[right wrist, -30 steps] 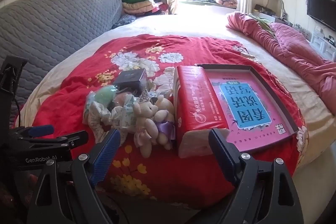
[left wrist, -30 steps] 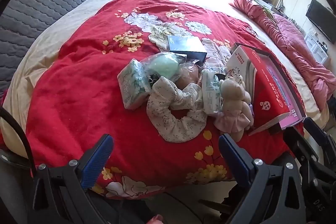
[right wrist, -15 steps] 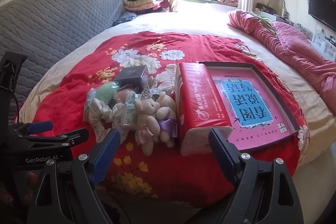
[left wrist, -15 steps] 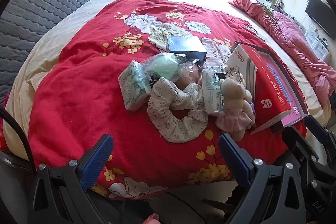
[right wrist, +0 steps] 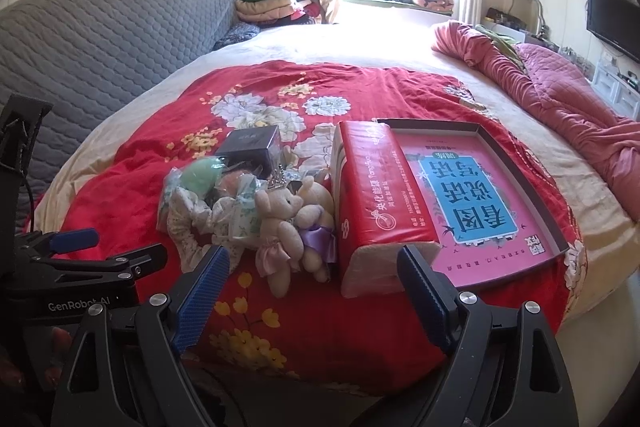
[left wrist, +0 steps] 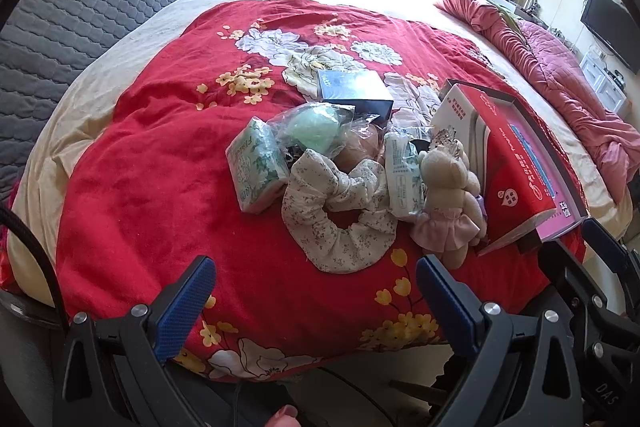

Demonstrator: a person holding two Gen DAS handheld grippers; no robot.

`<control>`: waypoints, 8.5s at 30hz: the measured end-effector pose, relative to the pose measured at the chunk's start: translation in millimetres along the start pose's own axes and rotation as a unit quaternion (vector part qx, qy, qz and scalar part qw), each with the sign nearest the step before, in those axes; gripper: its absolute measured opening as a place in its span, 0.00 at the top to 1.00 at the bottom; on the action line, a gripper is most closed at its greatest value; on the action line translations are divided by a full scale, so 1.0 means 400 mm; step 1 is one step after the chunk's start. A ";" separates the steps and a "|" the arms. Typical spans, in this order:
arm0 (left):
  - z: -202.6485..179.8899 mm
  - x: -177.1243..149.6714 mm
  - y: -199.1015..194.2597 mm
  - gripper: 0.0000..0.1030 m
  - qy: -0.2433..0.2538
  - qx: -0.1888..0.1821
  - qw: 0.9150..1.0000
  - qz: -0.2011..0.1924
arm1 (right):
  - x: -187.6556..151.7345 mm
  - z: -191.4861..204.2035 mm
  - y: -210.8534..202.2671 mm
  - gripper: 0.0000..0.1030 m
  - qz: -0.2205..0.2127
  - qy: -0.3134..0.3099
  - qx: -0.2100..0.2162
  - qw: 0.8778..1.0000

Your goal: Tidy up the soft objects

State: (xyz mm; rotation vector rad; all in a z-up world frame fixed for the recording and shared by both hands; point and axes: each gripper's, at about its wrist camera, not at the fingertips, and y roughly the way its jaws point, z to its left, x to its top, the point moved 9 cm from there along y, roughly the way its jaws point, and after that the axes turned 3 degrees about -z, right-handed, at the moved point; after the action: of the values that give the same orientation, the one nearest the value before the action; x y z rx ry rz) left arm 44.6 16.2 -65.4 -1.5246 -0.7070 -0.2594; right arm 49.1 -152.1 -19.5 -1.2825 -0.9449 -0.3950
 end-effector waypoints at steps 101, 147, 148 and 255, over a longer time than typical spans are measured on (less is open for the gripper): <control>0.208 0.109 0.303 0.24 -0.150 -0.113 0.979 0.078 | 0.052 0.133 0.237 0.26 0.003 -0.191 0.001 0.982; 0.088 0.163 0.039 0.56 -0.073 -0.116 0.990 -0.030 | 0.171 -0.011 0.085 0.68 -0.085 -0.019 0.087 0.992; 0.071 0.168 0.031 0.56 -0.067 -0.117 0.990 -0.032 | 0.177 -0.018 0.076 0.68 -0.091 -0.015 0.089 0.992; -0.852 -0.009 0.269 0.45 0.294 -0.150 0.929 0.169 | -0.028 -0.820 0.113 0.49 -0.075 0.302 -0.097 0.945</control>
State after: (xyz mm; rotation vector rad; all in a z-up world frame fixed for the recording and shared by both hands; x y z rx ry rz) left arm 191.0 -304.9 -120.3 -1.7075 0.0804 -0.5499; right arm 197.6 -446.2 -53.9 -1.1619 -0.4853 -0.9594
